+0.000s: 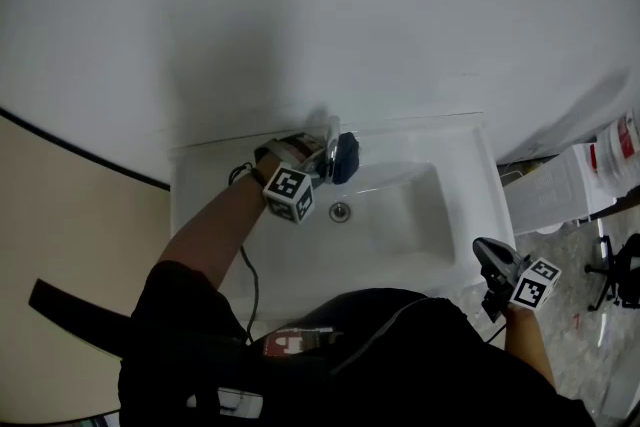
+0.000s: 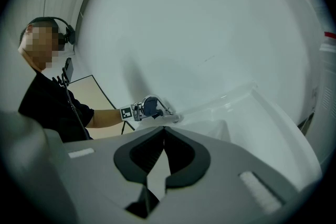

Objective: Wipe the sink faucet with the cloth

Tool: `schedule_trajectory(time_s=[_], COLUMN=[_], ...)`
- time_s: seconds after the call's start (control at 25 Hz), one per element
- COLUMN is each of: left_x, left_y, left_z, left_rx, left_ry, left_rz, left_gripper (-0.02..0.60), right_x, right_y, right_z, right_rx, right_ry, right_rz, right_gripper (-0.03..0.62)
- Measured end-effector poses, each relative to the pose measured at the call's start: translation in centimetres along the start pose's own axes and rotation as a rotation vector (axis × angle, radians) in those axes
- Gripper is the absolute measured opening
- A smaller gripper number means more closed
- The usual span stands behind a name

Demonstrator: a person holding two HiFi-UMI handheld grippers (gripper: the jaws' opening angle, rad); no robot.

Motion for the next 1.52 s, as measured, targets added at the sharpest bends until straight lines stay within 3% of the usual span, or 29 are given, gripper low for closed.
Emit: schedule_trajectory(time_s=[0.12, 0.32, 0.52, 0.72, 0.84, 0.96, 1.04, 1.16, 1.24, 1.4, 1.52], left_x=[0.1, -0.5, -0.4, -1.9, -4.7, -8.4, -10.1, -10.5, -9.7, -8.2, -7.6], left_y=[0.0, 0.6, 0.9, 1.3, 0.6, -2.2, -3.6, -4.5, -5.4, -6.9, -7.7], left_z=[0.1, 0.9, 1.1, 3.7, 6.3, 9.7, 12.3, 16.6, 19.3, 22.8, 23.2], left_rx=[0.019, 0.031, 0.051, 0.123, 0.128, 0.078, 0.011, -0.186, -0.306, -0.45, -0.486], left_ry=[-0.037, -0.083, -0.186, -0.242, -0.279, -0.303, -0.364, -0.546, -0.666, -0.815, -0.83], left_rz=[0.016, 0.125, 0.292, 0.404, 0.565, 0.731, 0.914, 1.269, 1.42, 1.573, 1.566], left_gripper=[0.021, 0.021, 0.021, 0.021, 0.021, 0.021, 0.021, 0.021, 0.021, 0.021, 0.021], right_x=[0.6, 1.3, 1.6, 2.9, 3.4, 4.8, 6.0, 7.3, 8.0, 9.6, 10.3], right_y=[0.2, 0.6, 0.6, 0.0, -0.1, -0.2, -0.1, 0.1, -0.4, -1.2, -0.6], right_z=[-1.0, -2.8, -3.9, -5.0, -6.7, -9.0, -11.0, -13.8, -15.1, -16.2, -16.8], right_rx=[0.014, 0.032, 0.048, 0.049, 0.049, 0.055, 0.061, 0.062, 0.055, 0.048, 0.054], right_ry=[-0.02, -0.054, -0.073, -0.121, -0.163, -0.224, -0.266, -0.306, -0.311, -0.34, -0.342], right_rz=[0.011, 0.023, 0.023, 0.032, 0.038, 0.047, 0.052, 0.065, 0.096, 0.187, 0.234], right_gripper=[0.003, 0.003, 0.003, 0.003, 0.003, 0.003, 0.003, 0.002, 0.002, 0.0, 0.0])
Point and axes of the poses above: the fingertips, and each gripper's own axes: z backward along the fingers, x to its left, y out of its underside, the point moved 1 cm from there along z, backward along the fingers, and after that the axes turned 11 degrees about -x, right-handed, at the moved point
